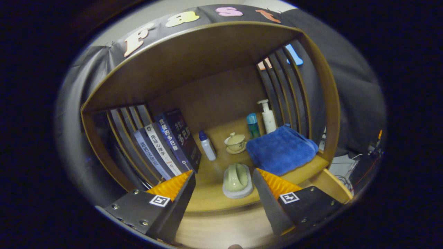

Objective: Pull open the drawer, take out the items inside it, and place them on the countertop above the cabinet.

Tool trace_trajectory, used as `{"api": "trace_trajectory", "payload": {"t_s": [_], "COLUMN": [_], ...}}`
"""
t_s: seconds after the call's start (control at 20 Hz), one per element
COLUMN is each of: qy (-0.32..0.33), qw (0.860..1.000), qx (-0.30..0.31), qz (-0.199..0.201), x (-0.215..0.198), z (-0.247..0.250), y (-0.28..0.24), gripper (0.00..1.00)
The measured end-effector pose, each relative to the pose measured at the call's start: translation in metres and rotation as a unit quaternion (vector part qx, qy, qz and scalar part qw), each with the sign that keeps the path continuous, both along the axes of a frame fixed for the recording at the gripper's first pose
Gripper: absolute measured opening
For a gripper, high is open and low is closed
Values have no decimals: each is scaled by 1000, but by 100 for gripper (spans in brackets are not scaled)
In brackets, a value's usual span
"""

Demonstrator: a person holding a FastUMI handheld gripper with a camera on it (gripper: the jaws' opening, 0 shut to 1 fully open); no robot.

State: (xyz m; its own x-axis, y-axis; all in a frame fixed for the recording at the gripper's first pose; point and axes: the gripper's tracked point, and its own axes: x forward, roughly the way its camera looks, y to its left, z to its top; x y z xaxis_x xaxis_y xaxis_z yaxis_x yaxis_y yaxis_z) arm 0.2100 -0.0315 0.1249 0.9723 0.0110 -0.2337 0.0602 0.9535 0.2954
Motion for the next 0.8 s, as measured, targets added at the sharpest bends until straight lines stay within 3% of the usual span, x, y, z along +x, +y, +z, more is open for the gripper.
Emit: {"api": "trace_trajectory", "payload": {"t_s": [0.2, 0.45, 0.8], "qy": [-20, -62, -93], "qw": [998, 990, 984], "qx": [-65, -130, -148], "qz": [-12, 6, 23], "x": [-32, -82, -166], "z": [9, 17, -26], "y": [-21, -16, 7], "gripper": [99, 99, 99]}}
